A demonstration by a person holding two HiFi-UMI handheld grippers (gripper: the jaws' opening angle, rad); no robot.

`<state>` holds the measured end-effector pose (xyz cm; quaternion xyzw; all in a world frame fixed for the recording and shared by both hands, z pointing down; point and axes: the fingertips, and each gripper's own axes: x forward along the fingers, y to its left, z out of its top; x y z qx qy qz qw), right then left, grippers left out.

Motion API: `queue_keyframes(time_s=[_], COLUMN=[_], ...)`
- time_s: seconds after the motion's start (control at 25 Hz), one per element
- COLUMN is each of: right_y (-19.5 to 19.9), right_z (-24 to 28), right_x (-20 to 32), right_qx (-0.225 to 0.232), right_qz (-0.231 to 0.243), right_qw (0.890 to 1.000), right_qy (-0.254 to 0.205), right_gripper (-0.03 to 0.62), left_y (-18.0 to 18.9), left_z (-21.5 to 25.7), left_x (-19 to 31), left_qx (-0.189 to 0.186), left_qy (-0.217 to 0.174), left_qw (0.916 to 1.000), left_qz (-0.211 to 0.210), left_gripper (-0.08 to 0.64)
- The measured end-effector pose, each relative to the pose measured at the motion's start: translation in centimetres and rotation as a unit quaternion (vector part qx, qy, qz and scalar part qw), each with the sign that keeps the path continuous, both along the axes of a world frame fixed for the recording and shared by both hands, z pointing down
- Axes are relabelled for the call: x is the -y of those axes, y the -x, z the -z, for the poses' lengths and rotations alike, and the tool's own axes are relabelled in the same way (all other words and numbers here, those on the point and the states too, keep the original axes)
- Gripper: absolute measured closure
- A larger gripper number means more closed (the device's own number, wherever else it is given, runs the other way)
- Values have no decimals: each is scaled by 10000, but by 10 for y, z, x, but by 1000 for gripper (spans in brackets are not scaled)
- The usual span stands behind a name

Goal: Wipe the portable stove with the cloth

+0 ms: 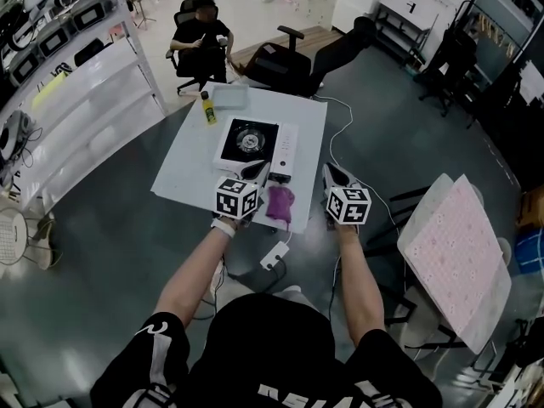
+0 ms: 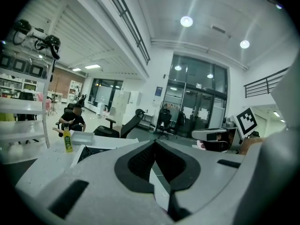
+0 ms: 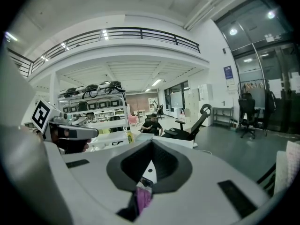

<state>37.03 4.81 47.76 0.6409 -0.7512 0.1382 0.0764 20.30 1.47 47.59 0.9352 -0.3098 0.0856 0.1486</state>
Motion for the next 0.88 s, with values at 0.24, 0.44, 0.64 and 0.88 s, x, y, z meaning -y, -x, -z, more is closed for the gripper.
queue_keyframes(time_s=[0.24,0.44,0.64,0.88], right_y=[1,5,8,11], right_z=[-6,-7,-11,-14], right_x=[-4,-5,-3,1], right_qx=[30,51,49,26], right_qz=[10,48,102,128], right_qw=[10000,10000,9999,9998], right_qy=[23,65,72,118], right_gripper=[581,581,581,581], left_y=[0,2,6,9], left_z=[-4,-8,-12,-15], left_x=[-6,-9,-10,-7], left_qx=[44,117,128,96], left_qy=[10,52,85,95], left_qw=[10000,9999,9999,9999], left_qz=[-44,-76,-34,-9], left_gripper=[554,554,554,554])
